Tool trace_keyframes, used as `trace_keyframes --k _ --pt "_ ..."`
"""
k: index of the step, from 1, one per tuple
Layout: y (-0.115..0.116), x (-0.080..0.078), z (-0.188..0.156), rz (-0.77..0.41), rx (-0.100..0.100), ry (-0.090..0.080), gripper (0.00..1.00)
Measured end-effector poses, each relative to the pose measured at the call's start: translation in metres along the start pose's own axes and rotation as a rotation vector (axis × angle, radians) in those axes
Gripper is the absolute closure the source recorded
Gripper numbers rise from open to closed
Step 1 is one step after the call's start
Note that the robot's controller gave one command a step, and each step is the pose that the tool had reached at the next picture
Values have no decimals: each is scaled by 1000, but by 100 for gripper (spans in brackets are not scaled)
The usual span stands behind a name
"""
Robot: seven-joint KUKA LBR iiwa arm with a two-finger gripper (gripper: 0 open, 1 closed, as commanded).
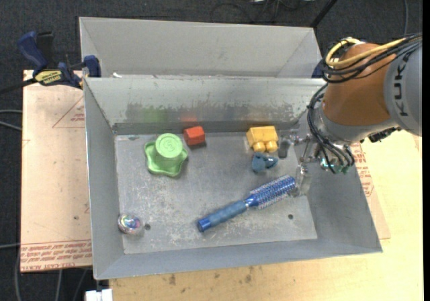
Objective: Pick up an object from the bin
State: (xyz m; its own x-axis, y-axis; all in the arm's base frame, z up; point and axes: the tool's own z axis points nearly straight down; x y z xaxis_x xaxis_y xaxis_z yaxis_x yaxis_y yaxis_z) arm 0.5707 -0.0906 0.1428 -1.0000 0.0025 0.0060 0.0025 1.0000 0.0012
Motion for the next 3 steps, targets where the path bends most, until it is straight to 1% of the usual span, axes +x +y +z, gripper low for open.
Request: trace_keyframes --k 1,2,3 --pt "41 33 75 -221 -2 -2 0" --pt "44 40 43 -427 2 -10 0" --pt "11 22 43 -434 4 -10 0"
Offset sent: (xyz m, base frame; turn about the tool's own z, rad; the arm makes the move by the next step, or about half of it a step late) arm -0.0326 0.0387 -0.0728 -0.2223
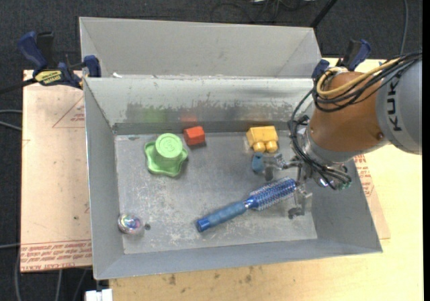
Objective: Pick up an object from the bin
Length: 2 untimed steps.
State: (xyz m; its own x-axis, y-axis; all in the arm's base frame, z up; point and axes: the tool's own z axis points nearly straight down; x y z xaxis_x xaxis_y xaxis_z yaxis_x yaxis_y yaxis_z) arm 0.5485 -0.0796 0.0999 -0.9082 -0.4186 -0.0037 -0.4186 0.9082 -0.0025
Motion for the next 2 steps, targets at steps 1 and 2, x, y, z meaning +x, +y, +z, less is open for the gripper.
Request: trace_keyframes --k 1,2 --pt "14 -3 31 -126 -5 4 0" --pt "14 -4 31 -124 -5 3 0"
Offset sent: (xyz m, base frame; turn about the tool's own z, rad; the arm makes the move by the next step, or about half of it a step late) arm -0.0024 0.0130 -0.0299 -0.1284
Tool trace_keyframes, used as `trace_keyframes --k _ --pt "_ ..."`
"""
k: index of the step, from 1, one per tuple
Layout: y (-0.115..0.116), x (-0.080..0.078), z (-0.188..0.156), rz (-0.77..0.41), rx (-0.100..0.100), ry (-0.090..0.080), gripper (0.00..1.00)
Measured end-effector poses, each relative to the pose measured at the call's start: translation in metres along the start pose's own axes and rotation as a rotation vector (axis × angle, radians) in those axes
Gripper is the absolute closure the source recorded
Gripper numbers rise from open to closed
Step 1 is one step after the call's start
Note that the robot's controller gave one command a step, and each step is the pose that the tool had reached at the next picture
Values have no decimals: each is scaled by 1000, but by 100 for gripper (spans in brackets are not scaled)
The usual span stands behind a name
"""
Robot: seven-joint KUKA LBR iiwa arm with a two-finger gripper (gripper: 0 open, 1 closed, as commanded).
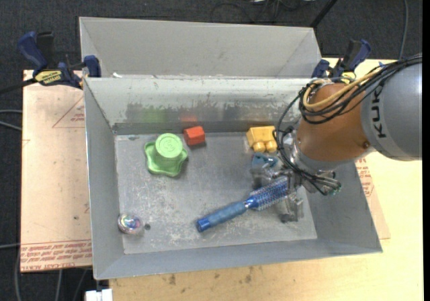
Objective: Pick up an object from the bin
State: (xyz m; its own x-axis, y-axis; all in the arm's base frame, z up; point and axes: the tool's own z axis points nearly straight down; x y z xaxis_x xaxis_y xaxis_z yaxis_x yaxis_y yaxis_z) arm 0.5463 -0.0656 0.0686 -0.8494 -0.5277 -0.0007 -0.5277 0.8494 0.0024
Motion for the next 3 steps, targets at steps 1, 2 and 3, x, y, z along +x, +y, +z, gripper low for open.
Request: trace_keyframes --k 1,2,3 --pt "0 0 0 0 0 -1 100" --pt "-1 -2 -60 3 6 -5 100" --pt "-1 -4 -134 5 9 -8 100"
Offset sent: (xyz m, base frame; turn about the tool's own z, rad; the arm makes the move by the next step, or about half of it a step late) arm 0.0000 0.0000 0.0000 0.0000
